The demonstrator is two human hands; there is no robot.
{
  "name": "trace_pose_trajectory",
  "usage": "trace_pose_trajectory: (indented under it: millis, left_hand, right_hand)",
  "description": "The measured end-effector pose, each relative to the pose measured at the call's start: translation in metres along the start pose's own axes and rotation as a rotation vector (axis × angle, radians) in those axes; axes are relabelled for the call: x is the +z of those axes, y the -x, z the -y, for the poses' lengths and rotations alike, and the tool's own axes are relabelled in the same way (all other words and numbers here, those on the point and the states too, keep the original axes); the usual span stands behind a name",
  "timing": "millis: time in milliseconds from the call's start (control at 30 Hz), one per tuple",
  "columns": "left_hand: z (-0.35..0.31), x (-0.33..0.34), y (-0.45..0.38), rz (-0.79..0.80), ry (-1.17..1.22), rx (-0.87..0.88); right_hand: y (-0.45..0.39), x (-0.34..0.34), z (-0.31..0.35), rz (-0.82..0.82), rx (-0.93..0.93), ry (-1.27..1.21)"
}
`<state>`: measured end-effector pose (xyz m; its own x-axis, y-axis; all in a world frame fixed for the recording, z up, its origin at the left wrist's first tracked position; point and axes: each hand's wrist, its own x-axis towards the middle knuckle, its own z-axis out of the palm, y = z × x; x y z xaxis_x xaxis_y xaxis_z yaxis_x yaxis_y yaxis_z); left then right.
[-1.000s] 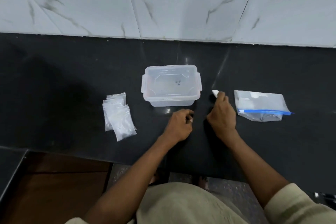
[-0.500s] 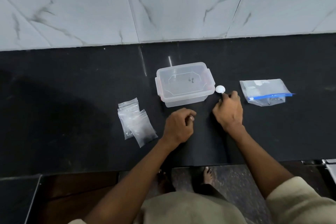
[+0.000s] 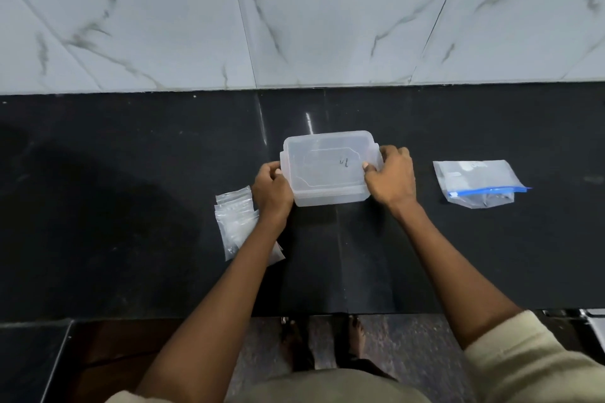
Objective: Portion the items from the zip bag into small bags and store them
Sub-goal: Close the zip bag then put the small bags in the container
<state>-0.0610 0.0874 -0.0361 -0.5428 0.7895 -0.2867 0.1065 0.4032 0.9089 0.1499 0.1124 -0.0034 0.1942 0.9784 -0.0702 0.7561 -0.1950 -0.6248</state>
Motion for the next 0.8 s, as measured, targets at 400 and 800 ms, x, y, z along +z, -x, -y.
trace_pose_trajectory:
  millis: [400, 800]
  left_hand:
    - [0.008, 0.002, 0.009, 0.268, 0.158, -0.225]
    - [0.017, 0.015, 0.013, 0.218, 0.424, -0.423]
  right_hand:
    - [-0.011, 0.022, 0.009, 0.007, -0.485, 0.336]
    - [-0.031, 0.043, 0.008, -0.210, -0.573, 0.128]
